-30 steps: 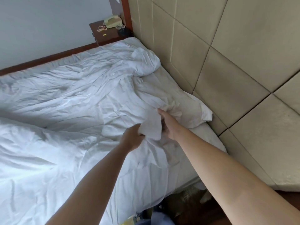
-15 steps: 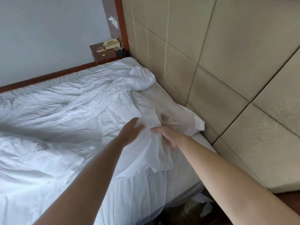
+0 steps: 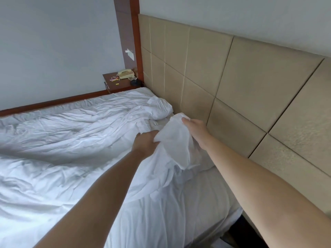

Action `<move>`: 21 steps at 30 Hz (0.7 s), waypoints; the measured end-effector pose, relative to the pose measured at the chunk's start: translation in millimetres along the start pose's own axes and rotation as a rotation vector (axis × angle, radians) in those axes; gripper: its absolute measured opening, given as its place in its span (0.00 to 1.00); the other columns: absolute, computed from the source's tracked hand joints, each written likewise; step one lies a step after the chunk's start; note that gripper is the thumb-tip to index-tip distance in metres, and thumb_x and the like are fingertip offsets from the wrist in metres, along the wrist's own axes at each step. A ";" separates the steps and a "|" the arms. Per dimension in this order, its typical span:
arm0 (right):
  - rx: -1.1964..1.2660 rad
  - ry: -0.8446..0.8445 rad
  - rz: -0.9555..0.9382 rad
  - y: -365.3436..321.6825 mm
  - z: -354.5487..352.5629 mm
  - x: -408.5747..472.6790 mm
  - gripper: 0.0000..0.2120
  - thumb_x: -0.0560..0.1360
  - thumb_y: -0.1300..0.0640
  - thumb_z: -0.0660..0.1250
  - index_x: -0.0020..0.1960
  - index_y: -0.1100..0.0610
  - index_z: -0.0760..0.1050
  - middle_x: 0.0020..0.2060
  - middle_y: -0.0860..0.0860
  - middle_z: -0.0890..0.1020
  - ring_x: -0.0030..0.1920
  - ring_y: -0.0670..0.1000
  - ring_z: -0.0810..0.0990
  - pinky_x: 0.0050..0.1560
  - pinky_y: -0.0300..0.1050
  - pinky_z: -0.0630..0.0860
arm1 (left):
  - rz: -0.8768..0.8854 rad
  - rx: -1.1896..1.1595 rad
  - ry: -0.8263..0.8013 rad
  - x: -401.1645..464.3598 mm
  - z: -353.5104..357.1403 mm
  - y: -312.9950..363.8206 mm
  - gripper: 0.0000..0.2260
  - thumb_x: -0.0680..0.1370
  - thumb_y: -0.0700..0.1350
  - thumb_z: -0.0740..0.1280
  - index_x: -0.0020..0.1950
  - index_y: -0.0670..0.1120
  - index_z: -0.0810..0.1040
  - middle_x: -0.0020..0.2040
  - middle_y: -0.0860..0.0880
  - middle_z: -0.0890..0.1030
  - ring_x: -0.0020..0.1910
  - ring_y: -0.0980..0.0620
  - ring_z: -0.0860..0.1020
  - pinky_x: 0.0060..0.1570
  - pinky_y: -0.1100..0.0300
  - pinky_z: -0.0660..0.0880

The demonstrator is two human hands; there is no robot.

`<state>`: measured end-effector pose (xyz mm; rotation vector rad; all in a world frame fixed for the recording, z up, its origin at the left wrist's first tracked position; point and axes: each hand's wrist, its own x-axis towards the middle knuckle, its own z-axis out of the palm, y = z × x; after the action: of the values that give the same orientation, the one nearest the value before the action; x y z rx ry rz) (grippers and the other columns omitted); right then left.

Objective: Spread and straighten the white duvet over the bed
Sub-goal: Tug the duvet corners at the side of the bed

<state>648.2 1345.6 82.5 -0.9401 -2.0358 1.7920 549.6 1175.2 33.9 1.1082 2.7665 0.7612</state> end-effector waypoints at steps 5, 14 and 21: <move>-0.987 -0.215 -0.380 8.5 2.7 -19.6 0.57 0.64 0.34 0.72 0.77 0.42 0.37 0.76 0.47 0.34 0.76 0.51 0.36 0.75 0.54 0.43 | 0.051 -0.189 -0.196 6.2 -17.3 -0.8 0.09 0.78 0.44 0.66 0.54 0.42 0.82 0.54 0.44 0.82 0.56 0.45 0.78 0.51 0.60 0.69; -1.328 0.183 -0.559 21.1 45.0 -22.2 0.09 0.73 0.56 0.61 0.49 0.52 0.79 0.47 0.48 0.81 0.56 0.53 0.73 0.51 0.47 0.63 | -0.062 -0.154 -0.301 -22.6 -12.8 -36.8 0.18 0.71 0.49 0.74 0.59 0.48 0.79 0.54 0.49 0.81 0.57 0.49 0.77 0.52 0.60 0.72; -0.950 0.763 -0.334 -15.0 54.2 -5.4 0.10 0.70 0.60 0.67 0.48 0.52 0.82 0.53 0.54 0.76 0.54 0.58 0.72 0.50 0.48 0.66 | -0.245 0.370 -0.029 -14.9 -41.7 -82.8 0.13 0.78 0.45 0.63 0.62 0.48 0.77 0.60 0.47 0.77 0.63 0.45 0.72 0.57 0.54 0.71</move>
<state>615.8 1299.5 87.3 -1.1422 -2.2272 0.1328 498.4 1096.5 29.8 0.7859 3.0160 0.2092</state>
